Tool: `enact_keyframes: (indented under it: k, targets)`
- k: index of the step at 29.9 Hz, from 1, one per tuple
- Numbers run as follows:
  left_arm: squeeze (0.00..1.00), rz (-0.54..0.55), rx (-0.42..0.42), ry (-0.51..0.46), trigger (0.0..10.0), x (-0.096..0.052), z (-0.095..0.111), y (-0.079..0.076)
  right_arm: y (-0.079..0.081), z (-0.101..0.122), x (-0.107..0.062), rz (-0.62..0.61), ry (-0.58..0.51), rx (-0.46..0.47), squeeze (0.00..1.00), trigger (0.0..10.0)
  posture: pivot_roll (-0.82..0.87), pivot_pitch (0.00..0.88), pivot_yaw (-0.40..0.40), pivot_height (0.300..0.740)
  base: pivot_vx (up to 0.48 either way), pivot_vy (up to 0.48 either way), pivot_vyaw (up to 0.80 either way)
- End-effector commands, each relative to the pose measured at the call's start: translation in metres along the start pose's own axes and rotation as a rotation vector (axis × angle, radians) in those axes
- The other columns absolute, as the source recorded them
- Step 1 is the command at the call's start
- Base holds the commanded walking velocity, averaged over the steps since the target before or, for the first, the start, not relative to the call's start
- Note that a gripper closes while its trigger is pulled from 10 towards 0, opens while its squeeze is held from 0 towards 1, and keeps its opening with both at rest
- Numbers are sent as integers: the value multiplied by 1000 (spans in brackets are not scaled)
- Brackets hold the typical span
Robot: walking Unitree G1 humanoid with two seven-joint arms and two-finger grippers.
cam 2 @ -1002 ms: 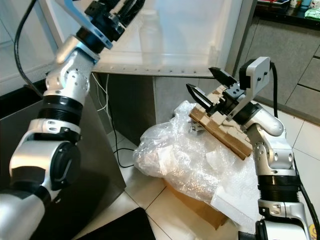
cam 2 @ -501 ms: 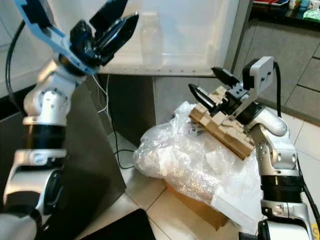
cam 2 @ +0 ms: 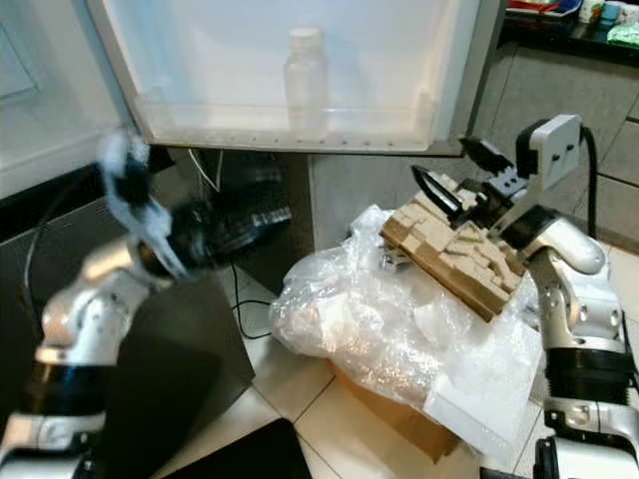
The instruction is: Restocking fridge
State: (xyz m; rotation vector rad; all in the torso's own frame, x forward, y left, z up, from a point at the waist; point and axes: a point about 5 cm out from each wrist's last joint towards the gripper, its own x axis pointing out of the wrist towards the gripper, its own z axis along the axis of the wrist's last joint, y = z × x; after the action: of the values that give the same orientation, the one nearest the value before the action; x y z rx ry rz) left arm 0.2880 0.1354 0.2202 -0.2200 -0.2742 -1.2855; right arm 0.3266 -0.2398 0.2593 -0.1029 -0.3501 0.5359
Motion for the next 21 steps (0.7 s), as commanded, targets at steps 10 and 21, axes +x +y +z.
enact_keyframes:
  k: [10, 21]
  targets:
    - [0, 326, -175, 332, 10000, -60, -96, -7, -36, -27, -22, -222, 195, -59, 0, 10000, -35, 0, 12, 740, 0, 0, 0]
    - [0, 774, -357, 567, 10000, -140, -180, -27, -65, -45, -43, -459, 282, -58, 0, 10000, -31, 0, 8, 740, 0, 0, 0]
